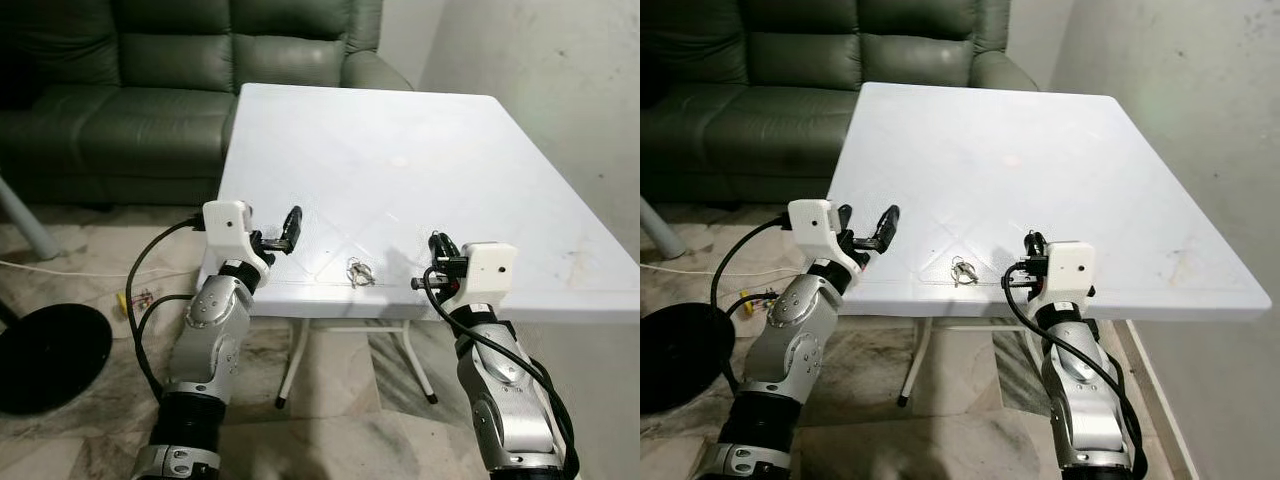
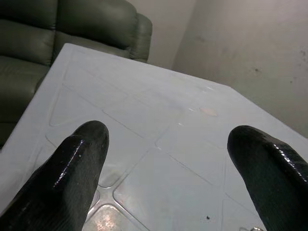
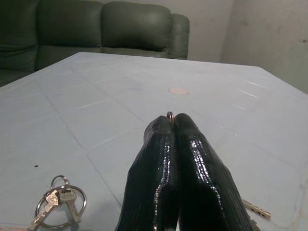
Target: Hang keys on a hook
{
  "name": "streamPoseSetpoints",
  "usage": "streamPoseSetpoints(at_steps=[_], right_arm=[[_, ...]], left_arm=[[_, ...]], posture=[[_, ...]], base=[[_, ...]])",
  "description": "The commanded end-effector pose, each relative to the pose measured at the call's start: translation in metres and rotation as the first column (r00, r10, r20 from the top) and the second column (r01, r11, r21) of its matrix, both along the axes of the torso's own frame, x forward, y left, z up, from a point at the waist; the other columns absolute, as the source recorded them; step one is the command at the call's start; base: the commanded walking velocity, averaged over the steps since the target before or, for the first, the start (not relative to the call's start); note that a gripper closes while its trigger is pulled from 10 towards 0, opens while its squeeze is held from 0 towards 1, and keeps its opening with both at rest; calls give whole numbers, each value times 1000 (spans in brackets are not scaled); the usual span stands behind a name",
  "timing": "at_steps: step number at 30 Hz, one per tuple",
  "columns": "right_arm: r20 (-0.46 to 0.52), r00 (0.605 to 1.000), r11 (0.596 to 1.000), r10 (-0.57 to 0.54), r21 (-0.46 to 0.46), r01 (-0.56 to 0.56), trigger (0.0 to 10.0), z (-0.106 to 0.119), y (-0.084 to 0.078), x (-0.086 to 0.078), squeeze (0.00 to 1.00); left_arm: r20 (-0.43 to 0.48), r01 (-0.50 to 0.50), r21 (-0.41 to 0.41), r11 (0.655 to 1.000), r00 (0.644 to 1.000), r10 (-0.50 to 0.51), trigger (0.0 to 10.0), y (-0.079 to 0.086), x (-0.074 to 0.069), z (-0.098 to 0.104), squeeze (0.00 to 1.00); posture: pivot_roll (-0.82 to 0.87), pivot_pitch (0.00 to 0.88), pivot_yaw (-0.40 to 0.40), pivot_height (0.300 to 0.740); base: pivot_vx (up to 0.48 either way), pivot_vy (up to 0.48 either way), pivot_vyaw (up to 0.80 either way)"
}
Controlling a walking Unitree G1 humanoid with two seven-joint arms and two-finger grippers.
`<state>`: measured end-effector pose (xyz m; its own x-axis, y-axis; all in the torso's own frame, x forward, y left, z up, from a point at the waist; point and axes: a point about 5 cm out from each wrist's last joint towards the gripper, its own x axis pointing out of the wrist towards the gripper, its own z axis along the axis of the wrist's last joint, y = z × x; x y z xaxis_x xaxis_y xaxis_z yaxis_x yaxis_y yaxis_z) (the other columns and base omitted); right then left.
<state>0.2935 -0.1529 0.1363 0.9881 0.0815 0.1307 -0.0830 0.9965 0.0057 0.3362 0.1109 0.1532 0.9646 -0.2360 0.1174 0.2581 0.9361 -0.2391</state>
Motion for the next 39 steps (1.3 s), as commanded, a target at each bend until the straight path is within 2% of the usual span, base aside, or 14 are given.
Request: streamPoseSetpoints(at_steps=[1, 8, 14, 21, 39], right_arm=[[23, 1000, 1000, -6, -16, 6, 10000, 5, -2, -2, 0], [23, 1000, 1000, -1, -18, 2, 10000, 6, 0, -2, 0], [25, 1000, 999, 5, -32, -4, 10000, 7, 0, -3, 0], [21, 1000, 999, 6, -39, -5, 10000, 5, -1, -5, 0], [7, 1000, 999, 5, -38, -5, 10000, 2, 2, -9, 0]], left_arm=[[-7, -10, -24, 1000, 1000, 10, 10000, -1, 2, 1, 0], [-34, -32, -29, 999, 999, 31, 10000, 3, 4, -3, 0], [-65, -65, -41, 997, 996, 62, 10000, 5, 7, -6, 0], [-147, -93, -1, 996, 985, 92, 10000, 2, 8, -15, 0], [-161, -105, 30, 994, 981, 108, 10000, -4, 0, -21, 0]], posture=[[64, 0, -56, 740], [61, 0, -63, 740], [59, 0, -67, 740], [54, 0, -70, 740], [56, 0, -72, 740]], base=[[0, 0, -725], [0, 0, -730], [0, 291, -727], [0, 0, -728], [0, 0, -728]])
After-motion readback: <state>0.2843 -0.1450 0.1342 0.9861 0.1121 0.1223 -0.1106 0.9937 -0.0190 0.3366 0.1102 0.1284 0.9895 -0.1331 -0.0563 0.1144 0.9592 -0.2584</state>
